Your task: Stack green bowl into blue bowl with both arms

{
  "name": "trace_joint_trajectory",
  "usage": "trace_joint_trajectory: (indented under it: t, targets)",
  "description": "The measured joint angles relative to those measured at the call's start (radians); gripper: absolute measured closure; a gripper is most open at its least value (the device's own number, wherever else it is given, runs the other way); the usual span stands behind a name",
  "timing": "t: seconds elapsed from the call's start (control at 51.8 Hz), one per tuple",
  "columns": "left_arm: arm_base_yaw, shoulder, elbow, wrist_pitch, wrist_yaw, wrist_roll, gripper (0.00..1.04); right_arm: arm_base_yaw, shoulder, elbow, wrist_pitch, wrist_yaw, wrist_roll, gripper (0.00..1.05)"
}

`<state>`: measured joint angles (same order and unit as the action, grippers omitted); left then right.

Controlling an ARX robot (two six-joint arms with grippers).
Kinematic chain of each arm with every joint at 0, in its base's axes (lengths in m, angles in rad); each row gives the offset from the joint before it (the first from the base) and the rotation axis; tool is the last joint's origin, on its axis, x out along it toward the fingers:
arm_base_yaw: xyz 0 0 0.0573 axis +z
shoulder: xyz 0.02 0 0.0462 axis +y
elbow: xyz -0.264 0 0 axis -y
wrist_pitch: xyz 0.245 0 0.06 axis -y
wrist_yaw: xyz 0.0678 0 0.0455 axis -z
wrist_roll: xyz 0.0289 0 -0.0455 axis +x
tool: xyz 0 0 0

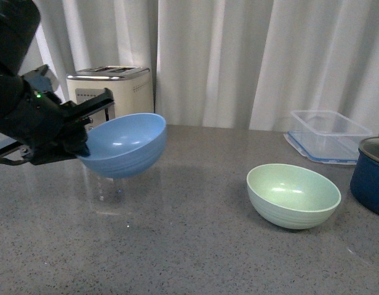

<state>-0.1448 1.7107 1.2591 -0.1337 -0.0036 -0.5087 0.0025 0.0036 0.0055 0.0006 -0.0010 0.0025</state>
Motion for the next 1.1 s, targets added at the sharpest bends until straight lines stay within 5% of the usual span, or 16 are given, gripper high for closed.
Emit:
trace_joint_trajectory:
  t: [0.328, 0.772, 1.1]
  targets:
    - [-0.162, 0.169, 0.144, -0.048, -0.063, 0.008, 1.01, 0.000, 0.000, 0.000, 0.000, 0.000, 0.000, 0.10]
    - [-0.198, 0.292, 0.251, -0.094, -0.118, 0.021, 1.01, 0.000, 0.000, 0.000, 0.000, 0.000, 0.000, 0.10]
    - [-0.214, 0.280, 0.252, -0.081, -0.090, 0.055, 0.54, 0.000, 0.000, 0.000, 0.000, 0.000, 0.000, 0.10]
